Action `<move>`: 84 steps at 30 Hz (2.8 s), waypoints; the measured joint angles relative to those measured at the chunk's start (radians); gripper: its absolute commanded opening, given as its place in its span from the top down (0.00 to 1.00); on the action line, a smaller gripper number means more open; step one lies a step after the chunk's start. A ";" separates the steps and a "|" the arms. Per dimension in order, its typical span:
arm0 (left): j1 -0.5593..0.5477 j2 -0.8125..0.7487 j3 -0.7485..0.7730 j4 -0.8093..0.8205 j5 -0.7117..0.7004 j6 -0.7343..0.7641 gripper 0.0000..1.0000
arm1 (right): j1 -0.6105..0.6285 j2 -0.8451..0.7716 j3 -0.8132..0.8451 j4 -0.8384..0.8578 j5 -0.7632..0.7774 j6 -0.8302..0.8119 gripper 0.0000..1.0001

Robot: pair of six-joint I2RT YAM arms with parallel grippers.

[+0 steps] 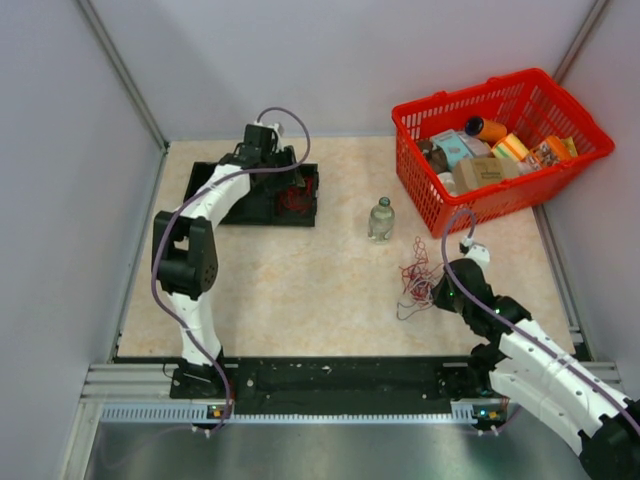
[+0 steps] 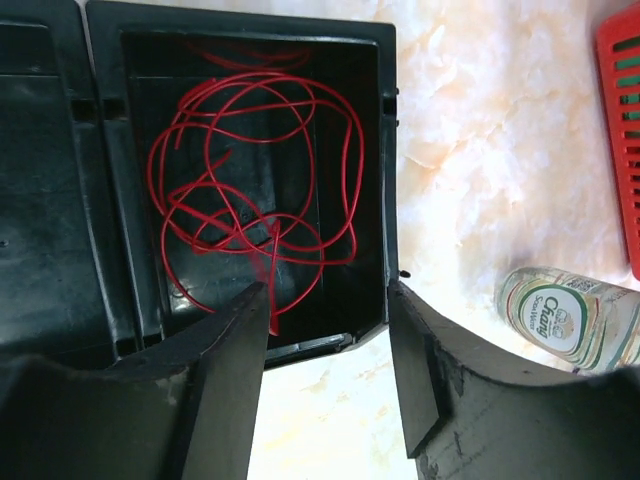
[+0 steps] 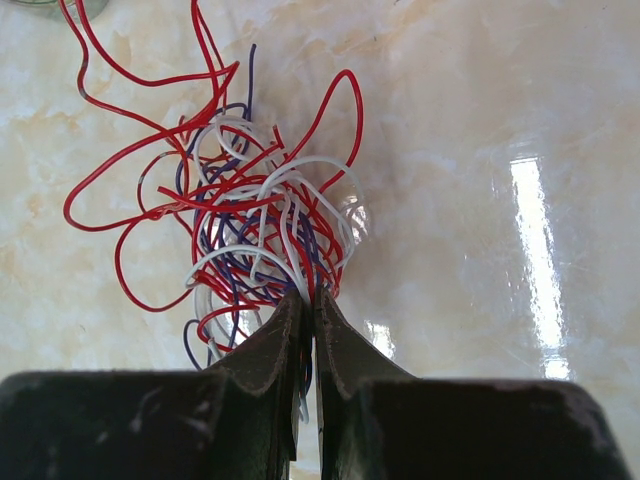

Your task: Untangle the cables

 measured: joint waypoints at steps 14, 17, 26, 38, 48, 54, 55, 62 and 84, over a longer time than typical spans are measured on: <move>-0.156 -0.261 -0.200 -0.011 -0.234 0.029 0.30 | 0.000 0.032 0.000 0.022 -0.028 -0.021 0.96; -0.230 -0.545 -0.525 0.158 -0.131 -0.003 0.29 | 0.000 0.072 0.000 0.060 -0.102 -0.061 0.98; -0.534 -0.719 -0.929 0.492 0.066 -0.104 0.23 | 0.019 0.134 -0.049 0.286 -0.470 -0.114 0.98; -0.587 -0.382 -0.670 0.337 -0.033 -0.080 0.37 | 0.060 0.181 -0.053 0.344 -0.596 -0.147 0.97; -0.578 -0.486 -0.776 0.309 -0.158 -0.172 0.49 | 0.063 0.182 -0.053 0.336 -0.578 -0.166 0.97; -0.549 -0.436 -0.744 0.290 -0.151 -0.227 0.38 | 0.063 0.182 -0.052 0.335 -0.568 -0.176 0.97; -0.546 -0.422 -0.742 0.288 -0.146 -0.234 0.39 | 0.063 0.182 -0.052 0.334 -0.566 -0.177 0.97; -0.546 -0.324 -0.713 0.284 -0.100 -0.264 0.84 | 0.063 0.181 -0.052 0.332 -0.557 -0.182 0.97; -0.544 -1.265 -0.631 -0.169 -0.835 -0.086 1.00 | 0.078 0.173 0.010 0.051 0.037 0.048 1.00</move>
